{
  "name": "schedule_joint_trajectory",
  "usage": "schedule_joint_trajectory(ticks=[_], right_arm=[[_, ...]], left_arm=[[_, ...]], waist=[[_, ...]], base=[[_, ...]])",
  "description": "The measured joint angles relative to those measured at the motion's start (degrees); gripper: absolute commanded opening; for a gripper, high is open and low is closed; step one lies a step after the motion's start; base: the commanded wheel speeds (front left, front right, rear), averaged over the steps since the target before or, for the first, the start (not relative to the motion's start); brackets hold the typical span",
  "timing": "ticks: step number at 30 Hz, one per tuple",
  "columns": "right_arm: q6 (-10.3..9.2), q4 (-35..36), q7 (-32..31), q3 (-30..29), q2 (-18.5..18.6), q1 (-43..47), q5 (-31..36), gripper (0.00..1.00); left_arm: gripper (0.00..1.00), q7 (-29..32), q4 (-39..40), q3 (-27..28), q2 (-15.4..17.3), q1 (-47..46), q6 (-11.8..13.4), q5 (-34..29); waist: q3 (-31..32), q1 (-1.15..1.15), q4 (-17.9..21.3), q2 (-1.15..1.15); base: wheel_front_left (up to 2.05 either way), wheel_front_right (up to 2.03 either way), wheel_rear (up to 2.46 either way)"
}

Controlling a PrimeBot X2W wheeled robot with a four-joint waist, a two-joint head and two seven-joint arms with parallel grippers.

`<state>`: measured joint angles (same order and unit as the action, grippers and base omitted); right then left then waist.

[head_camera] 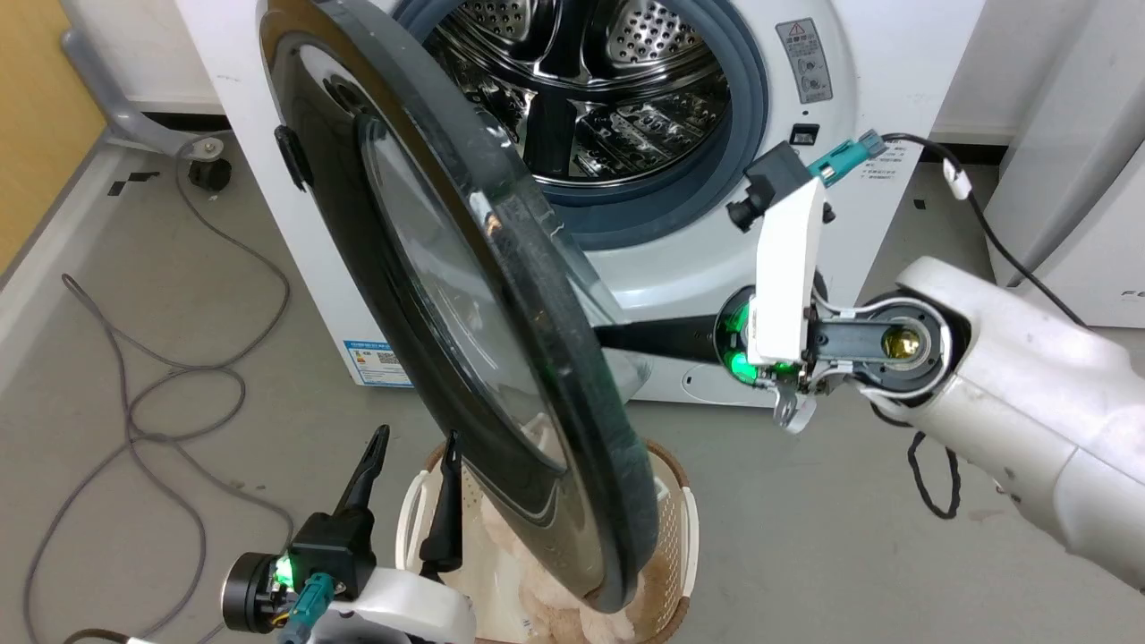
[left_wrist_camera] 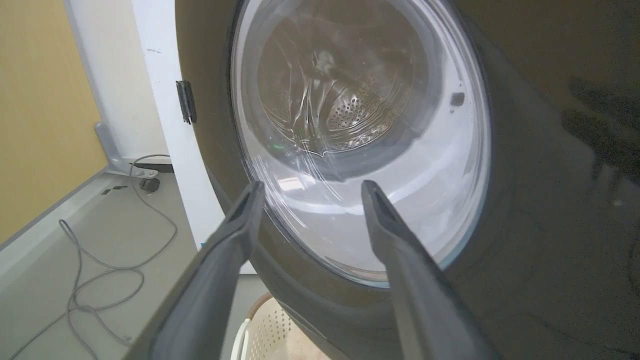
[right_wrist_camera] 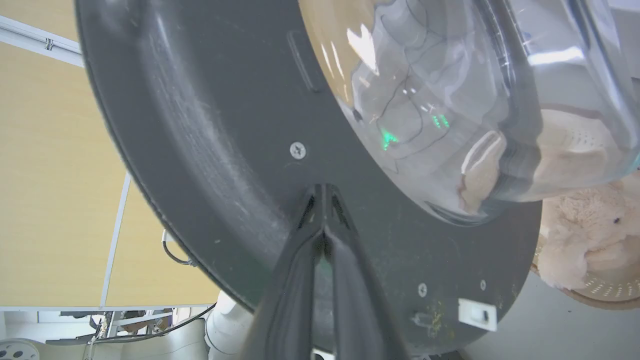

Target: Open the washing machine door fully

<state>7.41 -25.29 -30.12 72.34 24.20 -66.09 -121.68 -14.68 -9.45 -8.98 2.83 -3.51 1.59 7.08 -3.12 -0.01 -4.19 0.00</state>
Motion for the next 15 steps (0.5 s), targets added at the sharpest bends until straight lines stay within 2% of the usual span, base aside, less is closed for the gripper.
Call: schedule_joint_trajectory(ticks=[8,9,10,11,12,15], right_arm=[[0.01,5.58,4.11,0.27,1.19,1.92,0.24,0.00],[0.01,6.06,5.97,0.05,1.37,2.22,0.64,0.21],[0.01,6.57,8.09,-0.44,1.62,2.64,1.13,0.21],[0.01,7.27,10.55,-1.32,1.98,3.22,1.71,0.87],[0.01,7.82,13.18,-2.46,2.34,4.00,1.97,1.00],[0.02,8.92,18.95,-4.35,4.01,6.31,3.15,1.00]], left_arm=[[1.00,0.00,-0.01,0.01,0.00,0.05,0.30,0.09],[1.00,0.00,-0.01,-0.02,0.00,0.07,0.31,0.10],[1.00,0.00,-0.01,-0.03,0.00,0.08,0.33,0.12],[1.00,0.00,-0.04,-0.07,0.00,0.10,0.34,0.15],[1.00,0.00,-0.08,-0.11,0.00,0.14,0.34,0.16],[1.00,0.00,-0.40,-0.08,0.00,0.31,0.47,0.58]], waist=[[0.09,0.00,0.25,0.00],[0.14,0.00,0.31,0.00],[0.22,0.00,0.37,0.00],[0.34,0.00,0.40,0.00],[0.49,0.00,0.42,0.00],[0.77,0.00,0.76,0.00]], base=[[0.00,0.00,0.00],[0.00,0.00,0.00],[0.00,0.00,0.00],[0.00,0.00,0.00],[0.00,0.00,0.00],[0.00,0.00,0.00]])
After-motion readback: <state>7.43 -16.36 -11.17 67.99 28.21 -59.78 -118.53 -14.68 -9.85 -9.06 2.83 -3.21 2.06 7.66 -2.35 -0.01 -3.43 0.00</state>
